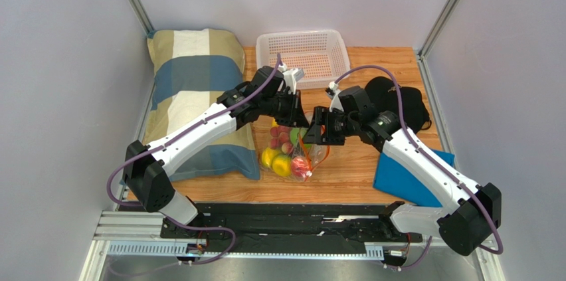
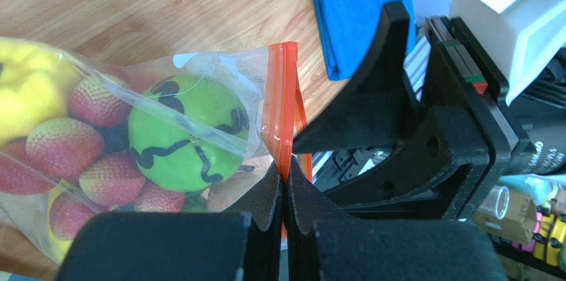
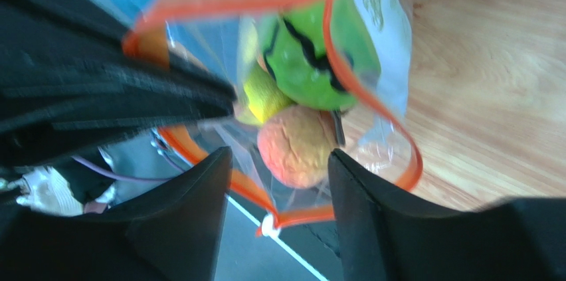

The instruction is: Open the zip-top bag and remove the fake food

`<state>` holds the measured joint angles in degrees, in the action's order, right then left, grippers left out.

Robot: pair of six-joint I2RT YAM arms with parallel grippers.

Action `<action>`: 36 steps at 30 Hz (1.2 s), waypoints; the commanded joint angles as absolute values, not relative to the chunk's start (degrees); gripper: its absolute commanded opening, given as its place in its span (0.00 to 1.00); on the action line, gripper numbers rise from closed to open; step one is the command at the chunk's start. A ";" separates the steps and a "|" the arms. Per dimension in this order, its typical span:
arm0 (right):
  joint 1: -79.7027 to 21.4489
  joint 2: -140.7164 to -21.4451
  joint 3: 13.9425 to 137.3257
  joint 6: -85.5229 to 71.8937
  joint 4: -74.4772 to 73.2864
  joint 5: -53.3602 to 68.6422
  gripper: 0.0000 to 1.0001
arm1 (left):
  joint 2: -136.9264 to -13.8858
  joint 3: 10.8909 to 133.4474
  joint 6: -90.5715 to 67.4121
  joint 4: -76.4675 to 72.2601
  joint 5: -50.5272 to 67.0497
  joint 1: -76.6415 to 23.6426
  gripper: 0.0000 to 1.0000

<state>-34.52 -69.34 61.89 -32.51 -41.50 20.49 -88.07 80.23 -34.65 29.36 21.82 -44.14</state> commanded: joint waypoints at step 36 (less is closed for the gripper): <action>-40.52 -77.78 43.95 -31.83 10.98 -7.29 0.91 | -87.54 85.25 -37.53 30.32 26.37 -45.88 0.00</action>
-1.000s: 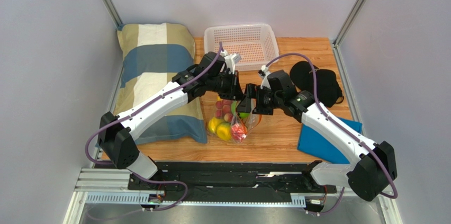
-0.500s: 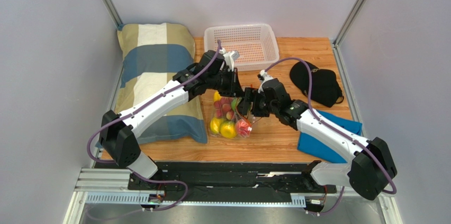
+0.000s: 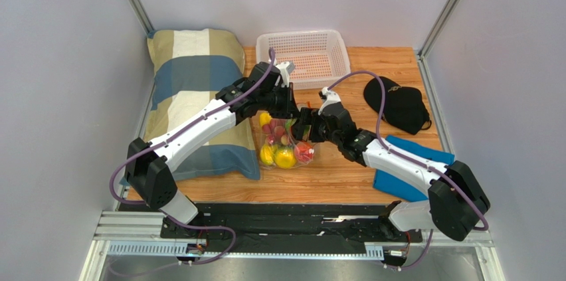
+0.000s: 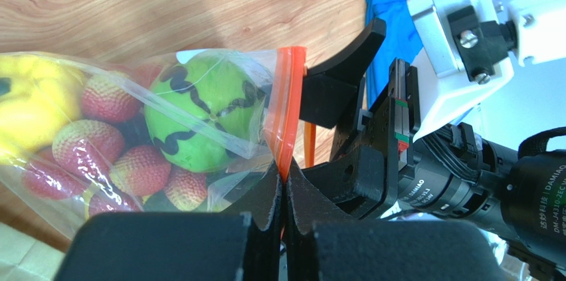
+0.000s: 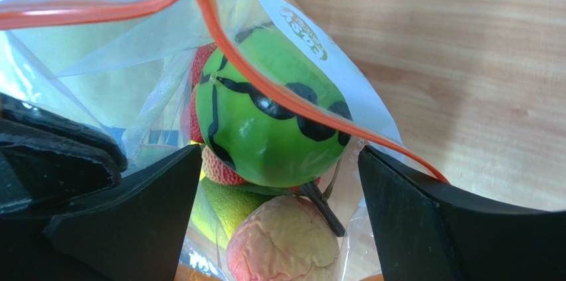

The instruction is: Open the zip-top bag and remove the fake food

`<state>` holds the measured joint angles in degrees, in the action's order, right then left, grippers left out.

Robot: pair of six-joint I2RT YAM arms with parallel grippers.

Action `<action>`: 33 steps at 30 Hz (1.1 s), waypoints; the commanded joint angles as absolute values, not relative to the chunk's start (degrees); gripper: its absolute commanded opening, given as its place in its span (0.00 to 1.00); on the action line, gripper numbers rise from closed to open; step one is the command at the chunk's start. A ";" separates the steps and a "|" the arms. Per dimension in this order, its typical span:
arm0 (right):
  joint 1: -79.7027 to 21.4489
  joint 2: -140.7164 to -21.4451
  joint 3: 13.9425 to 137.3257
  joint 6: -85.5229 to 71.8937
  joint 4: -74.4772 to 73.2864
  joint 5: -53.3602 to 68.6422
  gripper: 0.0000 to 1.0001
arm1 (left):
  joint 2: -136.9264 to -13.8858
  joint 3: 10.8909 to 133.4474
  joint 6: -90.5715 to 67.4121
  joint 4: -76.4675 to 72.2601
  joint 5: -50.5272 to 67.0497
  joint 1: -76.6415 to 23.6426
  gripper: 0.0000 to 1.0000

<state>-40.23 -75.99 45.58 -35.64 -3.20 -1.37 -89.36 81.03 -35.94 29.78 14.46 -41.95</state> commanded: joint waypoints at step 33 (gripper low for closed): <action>-40.08 -55.37 56.06 -24.87 -26.86 15.91 0.00 | -87.01 85.26 -30.23 37.80 16.09 -36.83 0.00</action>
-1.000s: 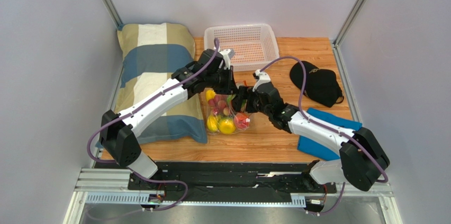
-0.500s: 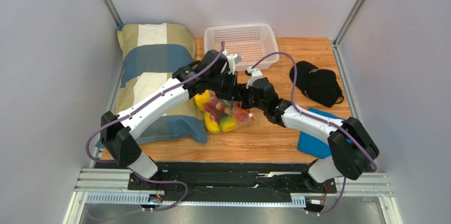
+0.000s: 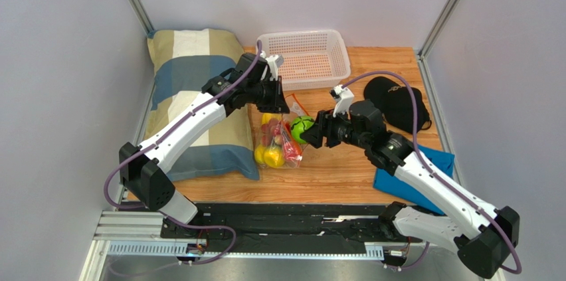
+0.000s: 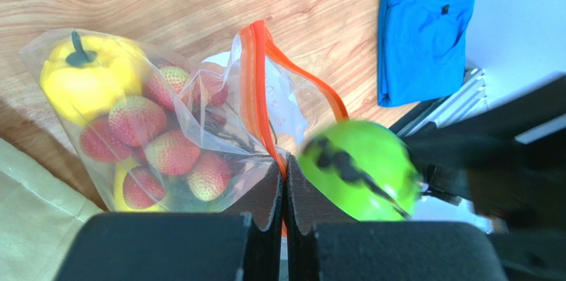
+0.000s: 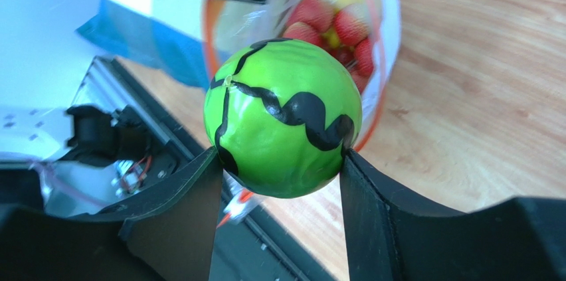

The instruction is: Open the zip-top bag and remove the fake food

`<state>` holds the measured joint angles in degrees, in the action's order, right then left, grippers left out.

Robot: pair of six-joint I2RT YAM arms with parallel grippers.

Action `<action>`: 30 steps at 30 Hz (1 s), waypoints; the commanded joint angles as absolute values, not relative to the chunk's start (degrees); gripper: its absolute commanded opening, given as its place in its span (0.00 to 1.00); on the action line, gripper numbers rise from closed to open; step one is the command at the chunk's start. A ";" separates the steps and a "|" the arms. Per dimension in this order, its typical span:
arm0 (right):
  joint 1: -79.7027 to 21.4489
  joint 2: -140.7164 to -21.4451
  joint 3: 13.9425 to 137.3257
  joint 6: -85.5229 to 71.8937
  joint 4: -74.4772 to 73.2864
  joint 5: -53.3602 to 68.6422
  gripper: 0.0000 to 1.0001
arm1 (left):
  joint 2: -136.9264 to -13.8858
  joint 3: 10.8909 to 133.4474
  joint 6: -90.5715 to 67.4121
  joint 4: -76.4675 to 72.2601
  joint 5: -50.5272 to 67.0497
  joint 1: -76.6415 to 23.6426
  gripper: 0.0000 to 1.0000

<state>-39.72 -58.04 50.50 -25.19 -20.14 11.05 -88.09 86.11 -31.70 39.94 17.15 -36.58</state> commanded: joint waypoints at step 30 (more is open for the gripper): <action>-19.16 -124.63 114.69 -12.39 -31.11 -7.65 0.49 | -88.85 85.42 -30.23 32.96 26.98 -36.56 0.00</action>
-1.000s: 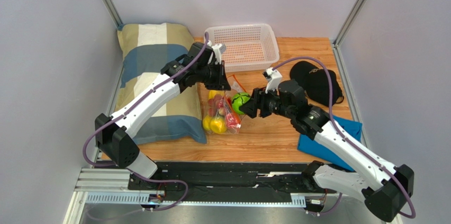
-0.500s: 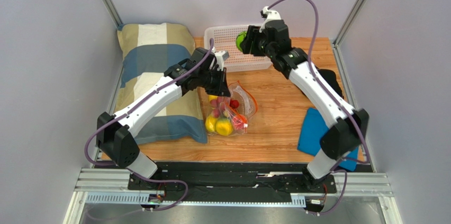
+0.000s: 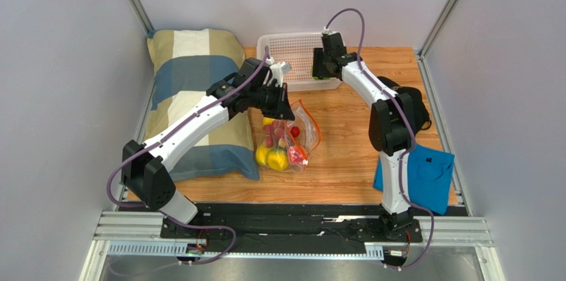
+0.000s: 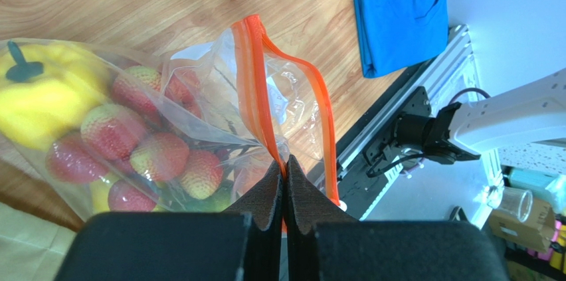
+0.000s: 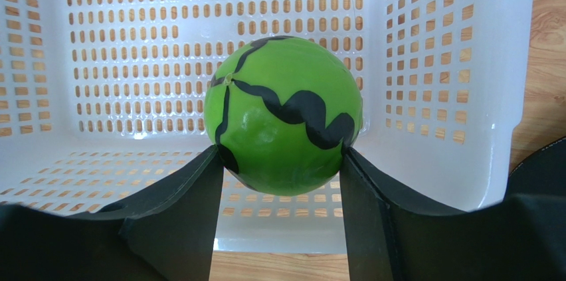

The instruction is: Open the zip-top bag and remove the fake food

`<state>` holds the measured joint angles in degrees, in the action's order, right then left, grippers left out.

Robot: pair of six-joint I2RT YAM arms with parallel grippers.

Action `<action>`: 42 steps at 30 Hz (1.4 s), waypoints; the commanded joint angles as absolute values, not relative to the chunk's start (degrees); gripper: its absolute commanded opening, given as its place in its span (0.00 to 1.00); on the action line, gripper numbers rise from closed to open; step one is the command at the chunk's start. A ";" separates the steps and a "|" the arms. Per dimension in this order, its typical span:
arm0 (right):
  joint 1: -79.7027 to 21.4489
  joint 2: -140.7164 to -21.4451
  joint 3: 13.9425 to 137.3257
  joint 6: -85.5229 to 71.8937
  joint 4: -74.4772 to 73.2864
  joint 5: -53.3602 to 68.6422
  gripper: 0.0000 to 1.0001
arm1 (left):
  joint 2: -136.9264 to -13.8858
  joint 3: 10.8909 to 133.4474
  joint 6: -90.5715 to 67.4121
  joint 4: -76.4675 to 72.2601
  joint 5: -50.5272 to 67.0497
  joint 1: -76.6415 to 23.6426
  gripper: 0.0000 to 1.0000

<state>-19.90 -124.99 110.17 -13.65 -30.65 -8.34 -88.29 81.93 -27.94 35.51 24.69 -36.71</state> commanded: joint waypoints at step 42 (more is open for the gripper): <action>-38.15 -73.74 64.85 -21.36 -36.20 26.55 0.63 | -85.78 83.24 -28.30 35.77 27.07 -36.65 0.00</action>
<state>-38.09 -78.54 62.46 -21.23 -36.51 26.68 -87.94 82.94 -29.41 35.81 25.67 -36.71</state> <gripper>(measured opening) 0.608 0.000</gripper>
